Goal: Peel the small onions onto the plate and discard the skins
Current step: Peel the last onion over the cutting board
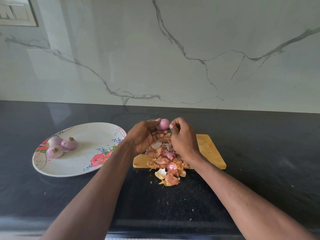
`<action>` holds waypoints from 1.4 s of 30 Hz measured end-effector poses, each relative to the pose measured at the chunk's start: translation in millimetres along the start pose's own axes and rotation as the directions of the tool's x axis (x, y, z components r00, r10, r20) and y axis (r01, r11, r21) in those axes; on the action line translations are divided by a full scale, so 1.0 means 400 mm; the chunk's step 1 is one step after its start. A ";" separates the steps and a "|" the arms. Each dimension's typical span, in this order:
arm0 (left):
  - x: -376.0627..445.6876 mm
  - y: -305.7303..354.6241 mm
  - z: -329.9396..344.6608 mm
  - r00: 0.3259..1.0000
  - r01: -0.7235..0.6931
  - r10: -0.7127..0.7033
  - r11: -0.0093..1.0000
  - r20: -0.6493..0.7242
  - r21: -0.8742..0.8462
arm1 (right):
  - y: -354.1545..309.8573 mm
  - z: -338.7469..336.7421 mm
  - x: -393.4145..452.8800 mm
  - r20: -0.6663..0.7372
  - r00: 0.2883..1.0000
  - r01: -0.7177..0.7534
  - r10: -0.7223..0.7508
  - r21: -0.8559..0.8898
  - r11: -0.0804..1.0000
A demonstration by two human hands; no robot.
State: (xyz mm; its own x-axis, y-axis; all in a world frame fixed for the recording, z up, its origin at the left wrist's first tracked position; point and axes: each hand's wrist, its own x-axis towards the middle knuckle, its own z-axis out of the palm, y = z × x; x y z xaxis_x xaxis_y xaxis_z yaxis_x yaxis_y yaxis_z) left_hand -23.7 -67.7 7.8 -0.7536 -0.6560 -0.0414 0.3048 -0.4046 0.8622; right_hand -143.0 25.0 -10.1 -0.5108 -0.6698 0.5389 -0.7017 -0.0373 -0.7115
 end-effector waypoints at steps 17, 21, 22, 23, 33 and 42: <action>-0.011 0.015 -0.007 1.000 -0.003 0.005 0.987 0.009 -0.159 | -0.010 -0.020 -0.002 -0.026 1.000 -0.003 0.002 -0.025 1.000; -0.016 0.016 -0.003 0.999 -0.044 0.041 0.986 -0.023 -0.161 | -0.006 -0.022 -0.001 -0.039 0.999 -0.006 0.005 -0.025 1.000; -0.014 0.016 -0.004 0.999 -0.049 0.045 0.984 -0.027 -0.169 | -0.005 -0.022 0.000 -0.031 1.000 0.002 -0.003 -0.032 0.999; -0.012 0.015 -0.006 0.999 -0.051 0.047 0.983 -0.026 -0.175 | -0.003 -0.022 0.001 -0.022 1.000 0.016 -0.016 -0.039 0.999; -0.007 0.008 -0.005 0.997 -0.074 0.074 0.997 0.000 0.033 | -0.012 -0.031 0.008 -0.069 0.995 0.079 -0.070 0.140 0.987; 0.009 -0.008 -0.002 0.993 -0.115 0.111 0.973 0.030 0.199 | -0.009 -0.049 0.013 -0.002 0.993 0.113 -0.114 0.137 0.984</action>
State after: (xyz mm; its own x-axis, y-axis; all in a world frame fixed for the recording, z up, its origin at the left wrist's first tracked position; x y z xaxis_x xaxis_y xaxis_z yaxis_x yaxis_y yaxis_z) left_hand -26.9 -69.2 4.7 -0.7322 -0.6775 0.0694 0.2668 -0.1916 0.9445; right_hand -153.1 36.2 4.2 -0.4285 -0.6598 0.6174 -0.6803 -0.2141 -0.7010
